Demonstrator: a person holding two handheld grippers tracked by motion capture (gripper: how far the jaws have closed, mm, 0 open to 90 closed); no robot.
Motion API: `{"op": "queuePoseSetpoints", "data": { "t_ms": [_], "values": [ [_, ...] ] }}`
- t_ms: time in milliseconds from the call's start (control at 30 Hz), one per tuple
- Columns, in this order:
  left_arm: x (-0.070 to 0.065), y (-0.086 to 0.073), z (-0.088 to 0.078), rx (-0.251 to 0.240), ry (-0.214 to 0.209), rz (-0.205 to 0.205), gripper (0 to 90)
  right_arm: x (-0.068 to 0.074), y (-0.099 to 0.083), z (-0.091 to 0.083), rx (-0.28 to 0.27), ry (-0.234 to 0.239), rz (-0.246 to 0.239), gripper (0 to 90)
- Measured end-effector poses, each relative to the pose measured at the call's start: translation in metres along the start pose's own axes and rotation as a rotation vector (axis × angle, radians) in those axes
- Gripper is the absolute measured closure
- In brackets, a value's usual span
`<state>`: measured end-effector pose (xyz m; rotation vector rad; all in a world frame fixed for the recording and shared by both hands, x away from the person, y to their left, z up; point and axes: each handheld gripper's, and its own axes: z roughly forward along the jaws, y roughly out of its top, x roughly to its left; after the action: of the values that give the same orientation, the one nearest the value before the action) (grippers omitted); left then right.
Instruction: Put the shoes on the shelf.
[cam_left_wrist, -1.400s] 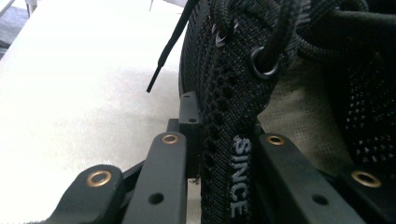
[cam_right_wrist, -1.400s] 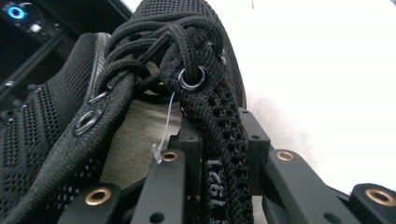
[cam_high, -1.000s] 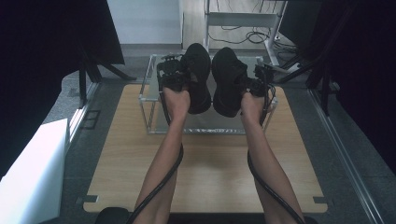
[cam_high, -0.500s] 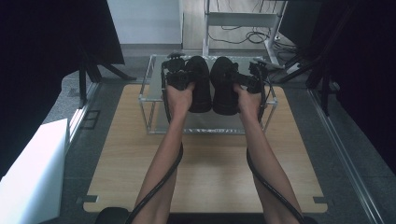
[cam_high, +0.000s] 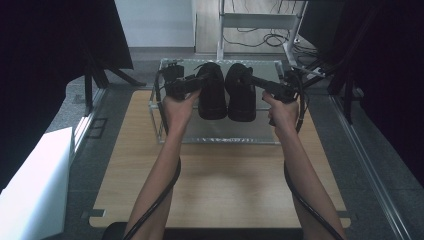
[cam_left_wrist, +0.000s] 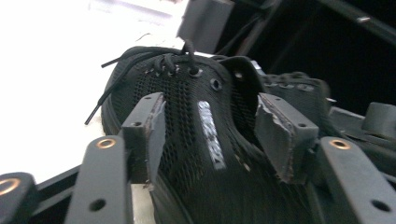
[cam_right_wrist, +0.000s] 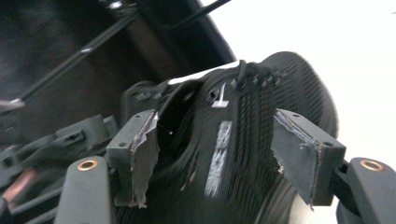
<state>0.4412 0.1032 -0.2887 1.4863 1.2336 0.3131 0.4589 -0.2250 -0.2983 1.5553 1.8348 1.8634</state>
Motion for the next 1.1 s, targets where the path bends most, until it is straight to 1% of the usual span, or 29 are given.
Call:
{"op": "queuePoseSetpoints", "data": {
  "t_ms": [33,67,133,167,233,300,367,433,467,500,533,567,600,700,767,800,900,1000,1100],
  "values": [
    [0.002,-0.003,-0.006,0.004,-0.019,0.006,46.2,-0.003,-0.004,-0.009,0.003,0.032,-0.019,30.7],
    [0.003,-0.005,-0.009,0.005,-0.027,0.010,46.2,-0.003,-0.004,-0.009,0.003,0.032,-0.019,30.7],
    [0.005,-0.009,-0.017,0.005,-0.034,0.027,48.6,-0.005,-0.009,-0.016,0.012,0.045,-0.036,31.4],
    [0.006,-0.012,-0.021,0.003,-0.035,0.034,50.1,-0.006,-0.012,-0.019,0.017,0.048,-0.047,33.1],
    [0.006,-0.017,-0.028,0.007,-0.053,0.044,54.6,-0.008,-0.020,-0.026,0.024,0.053,-0.074,39.2],
    [0.005,-0.022,-0.034,0.013,-0.061,0.069,59.9,-0.008,-0.026,-0.030,0.031,0.062,-0.084,44.8],
    [0.003,-0.030,-0.038,0.023,-0.091,0.087,65.4,-0.007,-0.034,-0.035,0.031,0.072,-0.101,49.3],
    [0.002,-0.036,-0.042,0.028,-0.104,0.105,69.2,-0.006,-0.041,-0.039,0.031,0.079,-0.113,54.5],
    [0.001,-0.040,-0.044,0.032,-0.109,0.110,71.2,-0.005,-0.045,-0.042,0.027,0.078,-0.119,56.0],
    [0.000,-0.044,-0.046,0.032,-0.116,0.111,73.4,-0.004,-0.049,-0.044,0.023,0.076,-0.131,59.5],
    [0.000,-0.049,-0.048,0.033,-0.123,0.117,75.6,-0.003,-0.052,-0.047,0.023,0.079,-0.129,62.6],
    [-0.001,-0.053,-0.050,0.032,-0.125,0.125,81.2,-0.001,-0.058,-0.053,0.018,0.075,-0.136,68.3],
    [-0.002,-0.058,-0.053,0.030,-0.128,0.133,81.2,-0.001,-0.058,-0.053,0.018,0.075,-0.136,68.3],
    [-0.004,-0.070,-0.059,0.027,-0.144,0.147,87.6,0.003,-0.067,-0.060,0.016,0.083,-0.153,77.7],
    [-0.006,-0.077,-0.061,0.029,-0.144,0.166,89.1,0.005,-0.073,-0.063,0.016,0.092,-0.171,82.4],
    [-0.007,-0.079,-0.061,0.031,-0.145,0.172,89.2,0.006,-0.077,-0.064,0.026,0.102,-0.172,84.8],
    [-0.011,-0.087,-0.059,0.044,-0.149,0.191,89.3,0.008,-0.087,-0.063,0.039,0.113,-0.185,88.9],
    [-0.015,-0.094,-0.054,0.054,-0.169,0.190,89.3,0.010,-0.095,-0.059,0.056,0.116,-0.201,89.9],
    [-0.019,-0.098,-0.050,0.062,-0.153,0.207,89.3,0.011,-0.099,-0.054,0.067,0.121,-0.210,89.9]
  ]
}}
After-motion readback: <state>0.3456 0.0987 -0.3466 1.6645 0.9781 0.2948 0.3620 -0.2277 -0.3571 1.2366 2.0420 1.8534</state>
